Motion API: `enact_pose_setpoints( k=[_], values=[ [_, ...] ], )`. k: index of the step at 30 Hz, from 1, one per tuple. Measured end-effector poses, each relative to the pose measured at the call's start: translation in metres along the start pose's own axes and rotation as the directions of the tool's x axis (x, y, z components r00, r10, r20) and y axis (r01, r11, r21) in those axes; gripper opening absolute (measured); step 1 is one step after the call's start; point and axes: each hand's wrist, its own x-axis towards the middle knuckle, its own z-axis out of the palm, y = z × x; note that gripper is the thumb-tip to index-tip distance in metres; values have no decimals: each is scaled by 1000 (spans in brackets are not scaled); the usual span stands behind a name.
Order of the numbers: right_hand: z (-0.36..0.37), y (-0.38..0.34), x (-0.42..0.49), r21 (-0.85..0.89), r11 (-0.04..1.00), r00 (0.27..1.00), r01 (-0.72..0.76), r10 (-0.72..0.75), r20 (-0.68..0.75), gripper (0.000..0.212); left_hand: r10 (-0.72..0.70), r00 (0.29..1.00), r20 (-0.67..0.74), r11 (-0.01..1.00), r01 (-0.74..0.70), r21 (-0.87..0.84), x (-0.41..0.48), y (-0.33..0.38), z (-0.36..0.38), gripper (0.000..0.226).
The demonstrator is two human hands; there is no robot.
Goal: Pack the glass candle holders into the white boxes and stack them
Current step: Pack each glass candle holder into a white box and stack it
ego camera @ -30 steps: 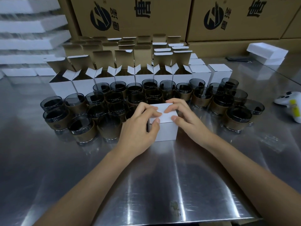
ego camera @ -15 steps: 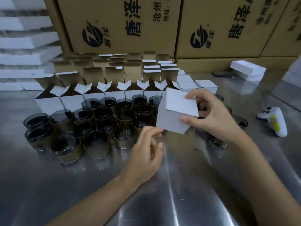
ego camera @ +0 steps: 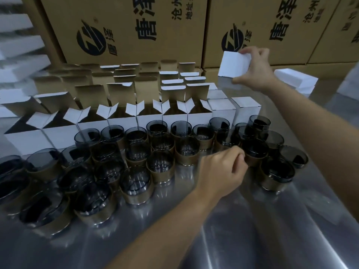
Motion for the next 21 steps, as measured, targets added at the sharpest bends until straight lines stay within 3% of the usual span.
enact_pose_setpoints(
  k=[8,13,18,21],
  values=[
    [30,54,83,-183,976,990,-119,131,54,80,9,999,39,1000,-10,23,17,-24,20,22],
    [28,90,95,-355,915,929,-189,284,236,83,19,996,91,1000,-21,19,21,-30,28,24],
    [33,107,90,-225,951,847,-210,292,444,64,9,995,103,1000,-12,21,22,-30,29,25],
    [38,109,87,-120,953,830,-277,300,470,43,-10,994,111,1000,8,15,22,-29,29,25]
  ],
)
